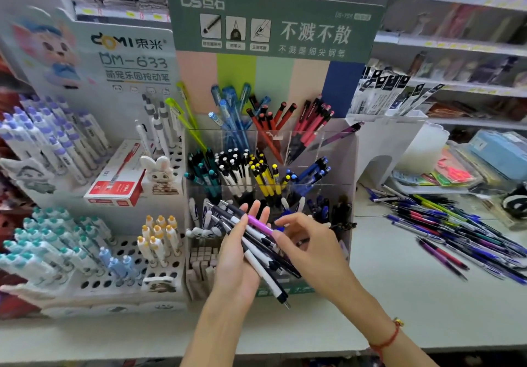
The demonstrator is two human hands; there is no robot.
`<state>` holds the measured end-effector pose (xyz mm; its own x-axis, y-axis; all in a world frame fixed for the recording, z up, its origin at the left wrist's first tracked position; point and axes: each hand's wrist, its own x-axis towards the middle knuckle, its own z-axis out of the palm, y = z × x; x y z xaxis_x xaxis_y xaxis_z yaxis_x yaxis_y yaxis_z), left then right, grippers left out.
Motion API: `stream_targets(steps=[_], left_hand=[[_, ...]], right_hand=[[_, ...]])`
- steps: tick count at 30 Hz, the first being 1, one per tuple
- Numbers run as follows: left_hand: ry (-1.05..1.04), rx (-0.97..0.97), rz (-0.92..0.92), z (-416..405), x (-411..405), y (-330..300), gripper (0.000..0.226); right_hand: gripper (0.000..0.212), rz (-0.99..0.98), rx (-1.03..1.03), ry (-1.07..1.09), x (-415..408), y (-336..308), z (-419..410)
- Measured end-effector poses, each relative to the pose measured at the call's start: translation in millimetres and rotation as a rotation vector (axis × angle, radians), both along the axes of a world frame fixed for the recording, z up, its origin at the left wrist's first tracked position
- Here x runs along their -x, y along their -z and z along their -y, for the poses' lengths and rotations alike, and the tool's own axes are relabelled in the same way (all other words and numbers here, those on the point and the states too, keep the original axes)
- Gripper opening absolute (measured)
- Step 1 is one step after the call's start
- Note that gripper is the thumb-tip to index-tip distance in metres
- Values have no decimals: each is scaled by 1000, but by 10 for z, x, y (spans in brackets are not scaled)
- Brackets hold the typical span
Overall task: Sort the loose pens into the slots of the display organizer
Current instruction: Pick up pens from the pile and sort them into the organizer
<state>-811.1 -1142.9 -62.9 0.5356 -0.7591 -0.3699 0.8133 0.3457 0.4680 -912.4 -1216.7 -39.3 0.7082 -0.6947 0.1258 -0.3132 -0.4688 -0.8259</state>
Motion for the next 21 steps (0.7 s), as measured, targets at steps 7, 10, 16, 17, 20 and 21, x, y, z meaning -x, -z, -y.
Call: stream_targets(steps=[7, 10, 16, 17, 20, 21], left_hand=[[-10, -20, 32, 68, 29, -161, 32], [6, -31, 28, 156, 82, -260, 30], [-33, 44, 2, 249, 16, -382, 29], [-38, 50, -6, 251, -5, -383, 30], [-47, 55, -19, 249, -32, -378, 30], [-44, 52, -21, 249, -31, -379, 29]], right_hand=[[17, 380, -332, 156, -9, -196, 122], [15, 568, -474, 271, -25, -284, 208], [16, 710, 154, 608, 221, -695, 992], [17, 663, 265, 624, 259, -762, 1128], [16, 511, 475, 605, 289, -874, 1469], [16, 452, 506, 579, 262, -902, 1560]])
